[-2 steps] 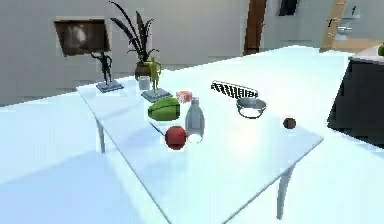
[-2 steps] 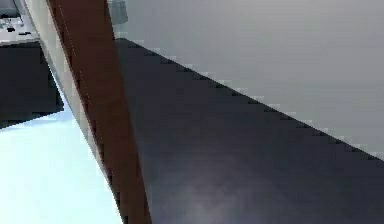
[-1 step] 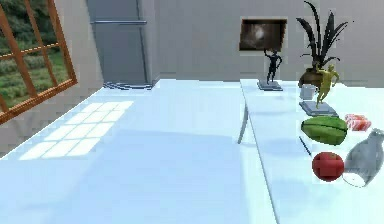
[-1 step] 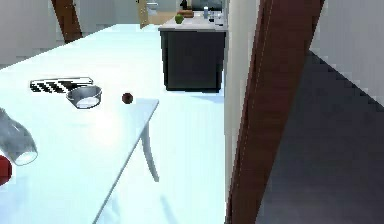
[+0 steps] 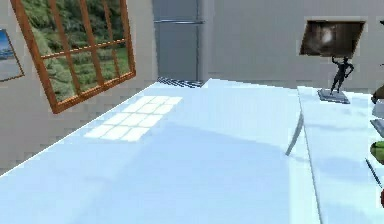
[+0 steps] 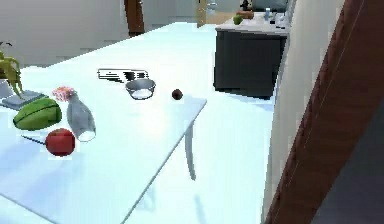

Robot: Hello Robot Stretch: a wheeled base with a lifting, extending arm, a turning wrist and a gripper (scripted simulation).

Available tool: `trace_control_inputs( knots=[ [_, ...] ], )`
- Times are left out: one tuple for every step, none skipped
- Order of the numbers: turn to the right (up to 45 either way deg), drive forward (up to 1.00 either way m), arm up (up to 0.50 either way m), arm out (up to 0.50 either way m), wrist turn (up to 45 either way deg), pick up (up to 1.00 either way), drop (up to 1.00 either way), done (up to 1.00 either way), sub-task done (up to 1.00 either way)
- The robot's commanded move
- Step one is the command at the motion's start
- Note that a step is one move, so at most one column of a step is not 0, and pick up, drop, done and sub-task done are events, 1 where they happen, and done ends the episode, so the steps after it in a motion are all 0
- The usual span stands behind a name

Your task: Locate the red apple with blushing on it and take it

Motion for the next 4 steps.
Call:
trace_control_inputs(
  knots=[
    [21.0, 0.0, 0.0, 0.0, 0.0, 0.0, 0.0, 0.0, 0.0],
    [0.0, 1.0, 0.0, 0.0, 0.0, 0.0, 0.0, 0.0, 0.0],
    [0.0, 1.0, 0.0, 0.0, 0.0, 0.0, 0.0, 0.0, 0.0],
    [12.0, 0.0, 0.0, 0.0, 0.0, 0.0, 0.0, 0.0, 0.0]
  ],
)
